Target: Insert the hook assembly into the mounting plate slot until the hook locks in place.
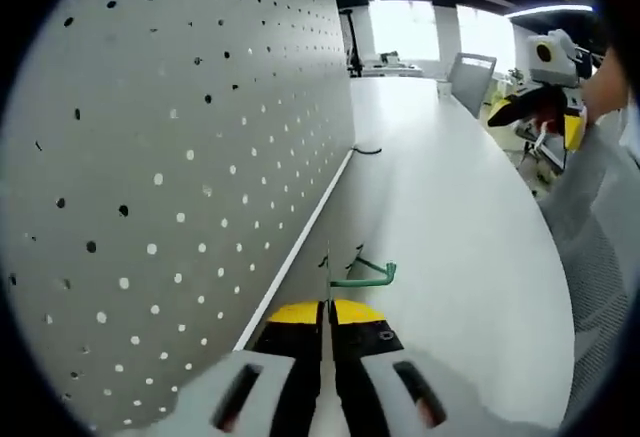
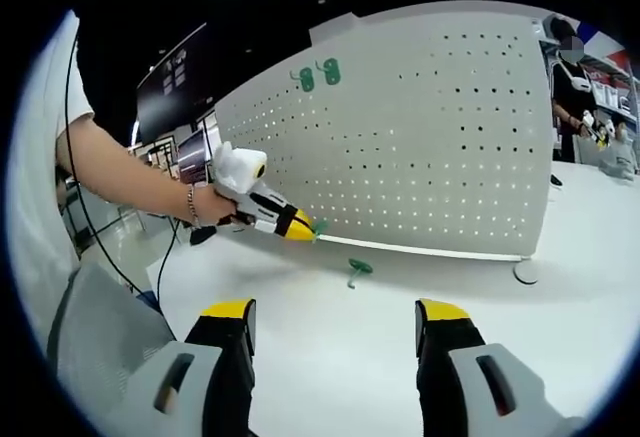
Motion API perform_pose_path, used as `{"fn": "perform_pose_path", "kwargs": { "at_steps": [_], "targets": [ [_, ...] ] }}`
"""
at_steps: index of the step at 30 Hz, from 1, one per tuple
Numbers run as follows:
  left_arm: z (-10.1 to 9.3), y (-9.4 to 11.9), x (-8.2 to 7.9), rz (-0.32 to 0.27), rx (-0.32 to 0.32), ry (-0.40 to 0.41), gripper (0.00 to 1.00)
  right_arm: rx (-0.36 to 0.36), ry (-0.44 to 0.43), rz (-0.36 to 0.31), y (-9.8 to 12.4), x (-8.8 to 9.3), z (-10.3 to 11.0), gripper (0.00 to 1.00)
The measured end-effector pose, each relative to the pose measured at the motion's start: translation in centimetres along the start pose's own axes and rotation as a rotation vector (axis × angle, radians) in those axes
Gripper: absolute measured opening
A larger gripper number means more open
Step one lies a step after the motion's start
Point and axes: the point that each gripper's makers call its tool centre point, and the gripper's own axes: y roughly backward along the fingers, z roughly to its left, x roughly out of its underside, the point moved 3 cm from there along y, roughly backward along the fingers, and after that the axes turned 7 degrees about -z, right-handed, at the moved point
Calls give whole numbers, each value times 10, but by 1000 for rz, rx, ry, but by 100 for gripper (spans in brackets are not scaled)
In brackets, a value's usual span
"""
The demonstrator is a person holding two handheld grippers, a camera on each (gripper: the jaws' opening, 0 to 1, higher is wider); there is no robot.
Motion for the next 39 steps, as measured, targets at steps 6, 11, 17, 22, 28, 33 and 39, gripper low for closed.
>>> {"fn": "perform_pose_path", "kwargs": {
  "at_steps": [6, 11, 17, 22, 28, 33, 39],
  "targets": [
    [-2, 9, -4, -30, -15, -2, 2, -5, 2, -4, -1, -1, 1, 62],
    [-3, 18, -10, -66, -36, 9, 2, -10, 5, -8, -2, -2, 2, 62],
    [-6, 26, -14, -93, -56, 16, 2, -13, 6, -13, -2, -4, 4, 62],
    [-8, 30, -15, -119, -74, 46, 2, -15, 10, -18, -3, -5, 3, 62],
    [-13, 36, -21, -148, -87, 55, 2, -16, 8, -26, -4, -8, 3, 62],
    [-15, 43, -27, -185, -100, 83, 2, -22, 10, -24, -4, -7, 5, 62],
    [-16, 52, -35, -223, -115, 89, 2, -26, 11, -26, -5, -8, 7, 62]
  ]
}}
